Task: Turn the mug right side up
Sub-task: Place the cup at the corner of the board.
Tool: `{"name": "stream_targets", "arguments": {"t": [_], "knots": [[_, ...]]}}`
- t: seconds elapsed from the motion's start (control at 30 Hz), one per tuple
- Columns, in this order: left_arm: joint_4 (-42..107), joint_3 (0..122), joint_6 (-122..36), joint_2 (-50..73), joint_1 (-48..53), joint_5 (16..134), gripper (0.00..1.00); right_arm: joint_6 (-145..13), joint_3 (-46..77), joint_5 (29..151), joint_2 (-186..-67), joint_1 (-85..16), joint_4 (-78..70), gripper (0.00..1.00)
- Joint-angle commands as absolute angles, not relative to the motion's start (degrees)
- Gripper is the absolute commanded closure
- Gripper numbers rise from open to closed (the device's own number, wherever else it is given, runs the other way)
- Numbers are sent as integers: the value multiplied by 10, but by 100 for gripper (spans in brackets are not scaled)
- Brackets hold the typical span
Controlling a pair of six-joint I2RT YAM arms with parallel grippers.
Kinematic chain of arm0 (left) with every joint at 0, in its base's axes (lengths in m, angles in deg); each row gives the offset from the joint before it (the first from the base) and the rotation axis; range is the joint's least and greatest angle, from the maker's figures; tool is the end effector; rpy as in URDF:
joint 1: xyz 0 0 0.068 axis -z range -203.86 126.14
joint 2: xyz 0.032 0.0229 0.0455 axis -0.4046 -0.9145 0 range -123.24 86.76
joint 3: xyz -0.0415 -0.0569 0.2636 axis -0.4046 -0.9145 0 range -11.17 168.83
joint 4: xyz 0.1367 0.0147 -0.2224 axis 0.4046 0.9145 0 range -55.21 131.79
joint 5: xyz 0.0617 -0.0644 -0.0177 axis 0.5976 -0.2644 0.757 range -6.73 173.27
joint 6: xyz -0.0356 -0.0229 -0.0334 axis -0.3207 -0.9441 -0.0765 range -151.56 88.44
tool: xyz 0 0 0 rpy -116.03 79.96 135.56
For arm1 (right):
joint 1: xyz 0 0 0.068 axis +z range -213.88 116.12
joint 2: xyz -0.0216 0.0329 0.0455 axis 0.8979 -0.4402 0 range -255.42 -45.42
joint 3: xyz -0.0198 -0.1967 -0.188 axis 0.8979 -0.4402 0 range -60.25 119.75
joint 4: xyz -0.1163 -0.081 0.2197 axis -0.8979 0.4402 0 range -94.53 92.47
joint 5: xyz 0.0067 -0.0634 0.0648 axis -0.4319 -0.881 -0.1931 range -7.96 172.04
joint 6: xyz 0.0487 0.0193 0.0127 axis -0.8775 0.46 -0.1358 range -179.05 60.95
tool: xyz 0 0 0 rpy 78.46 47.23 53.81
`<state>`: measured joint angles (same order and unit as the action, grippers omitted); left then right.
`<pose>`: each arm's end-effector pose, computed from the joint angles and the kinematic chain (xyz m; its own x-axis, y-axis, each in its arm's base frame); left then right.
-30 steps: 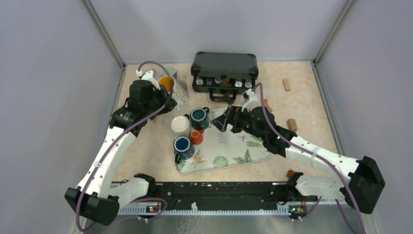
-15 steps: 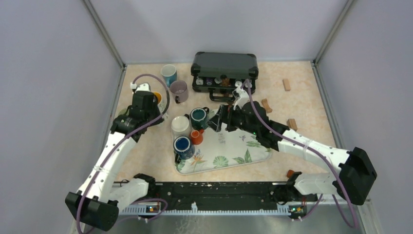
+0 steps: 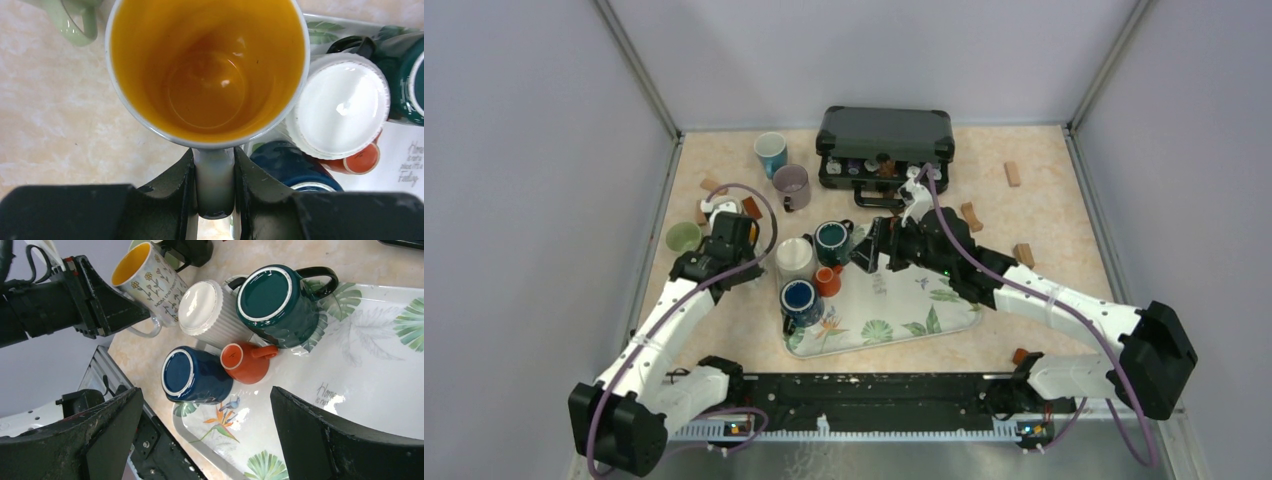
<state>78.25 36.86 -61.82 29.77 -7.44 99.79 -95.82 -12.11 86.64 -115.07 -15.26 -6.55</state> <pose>0.1884 -0.0451 0.2703 -0.7094 -0.2944 -0.6403 -0.2925 0.9496 -0.1126 0.1839 0.2130 0.2904 -0.6543 0.1599 -0.7392 -0.5071 0.6323 0.5857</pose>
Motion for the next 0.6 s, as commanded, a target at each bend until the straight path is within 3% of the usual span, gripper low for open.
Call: {"name": "stream_targets", "arguments": {"t": [0.0,0.57], "knots": [[685,355,-639,327,-79,1029,100,-945,-91,878,-1148,-156,-71,1],[594,251,-693,333,-79,1048,100,-937,-97,892,-1153,-165,-60,1]]}}
